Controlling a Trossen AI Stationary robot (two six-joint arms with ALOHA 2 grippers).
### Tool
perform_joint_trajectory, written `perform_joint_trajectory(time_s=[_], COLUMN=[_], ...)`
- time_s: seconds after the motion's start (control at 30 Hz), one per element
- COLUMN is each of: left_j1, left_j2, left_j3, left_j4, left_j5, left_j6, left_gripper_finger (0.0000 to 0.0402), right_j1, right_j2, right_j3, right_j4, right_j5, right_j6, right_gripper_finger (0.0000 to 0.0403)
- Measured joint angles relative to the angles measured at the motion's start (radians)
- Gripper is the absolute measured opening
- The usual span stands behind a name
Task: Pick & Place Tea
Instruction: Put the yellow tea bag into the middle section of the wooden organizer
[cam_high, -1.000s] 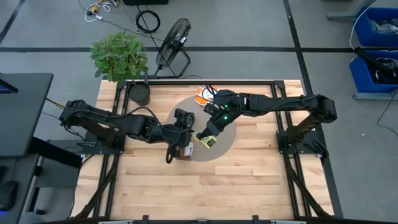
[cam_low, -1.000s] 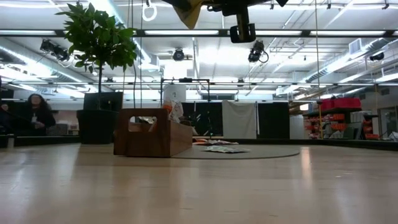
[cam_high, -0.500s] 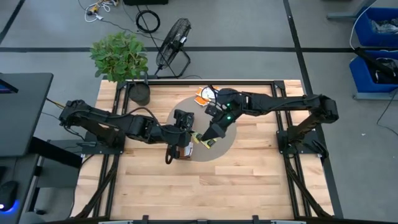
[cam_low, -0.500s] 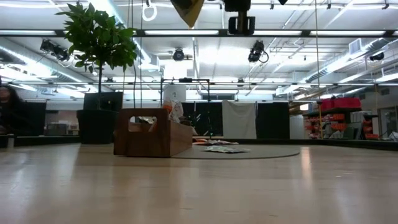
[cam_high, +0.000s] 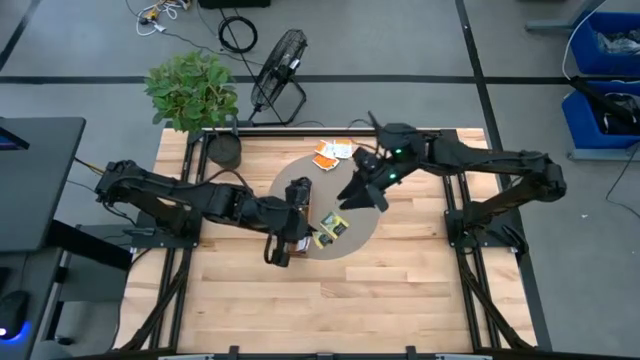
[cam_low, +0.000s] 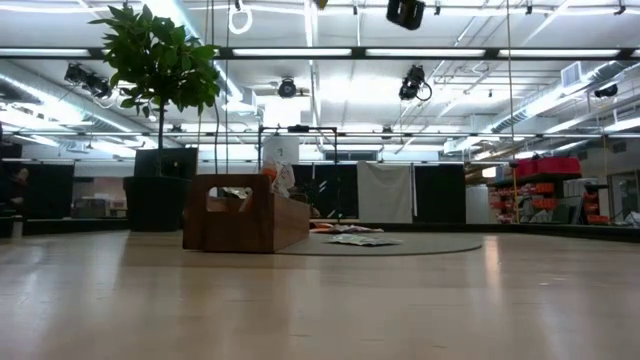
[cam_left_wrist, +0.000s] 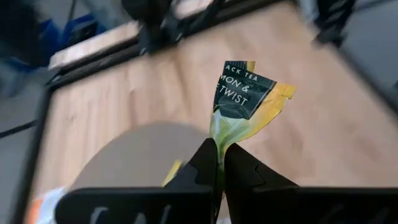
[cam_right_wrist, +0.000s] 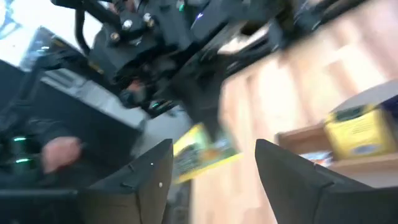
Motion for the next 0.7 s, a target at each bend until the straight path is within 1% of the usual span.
perform_joint_trajectory(time_s=[0.13, 0.23, 0.3, 0.47, 0.53, 0.63, 0.7], left_j1=[0.017, 0.036, 0.053, 0.097, 0.118, 0.148, 0.164], left_j2=[-0.008, -0.014, -0.02, -0.026, -0.027, -0.027, -0.027], left_j3=[0.0, -0.001, 0.0, -0.001, -0.001, -0.001, -0.019], left_j4=[0.091, 0.145, 0.195, 0.267, 0.273, 0.268, 0.296], left_j5=[0.09, 0.134, 0.171, 0.278, 0.32, 0.356, 0.363], left_j6=[-0.036, -0.055, -0.069, -0.098, -0.106, -0.137, -0.153], left_gripper_finger=[0.001, 0.0011, 0.0011, 0.0011, 0.0011, 0.0011, 0.0011], right_j1=[0.002, 0.013, 0.02, 0.041, 0.051, 0.066, 0.072], right_j2=[-0.055, -0.079, -0.084, -0.087, -0.086, -0.087, -0.089], right_j3=[0.0, 0.0, 0.0, 0.0, 0.0, 0.0, 0.0], right_j4=[-0.041, -0.083, -0.113, -0.172, -0.185, -0.19, -0.199], right_j5=[0.115, 0.166, 0.194, 0.208, 0.218, 0.232, 0.232], right_j6=[-0.107, -0.16, -0.168, -0.194, -0.202, -0.22, -0.226], right_gripper_finger=[0.0229, 0.0223, 0.022, 0.0217, 0.0217, 0.0217, 0.0217])
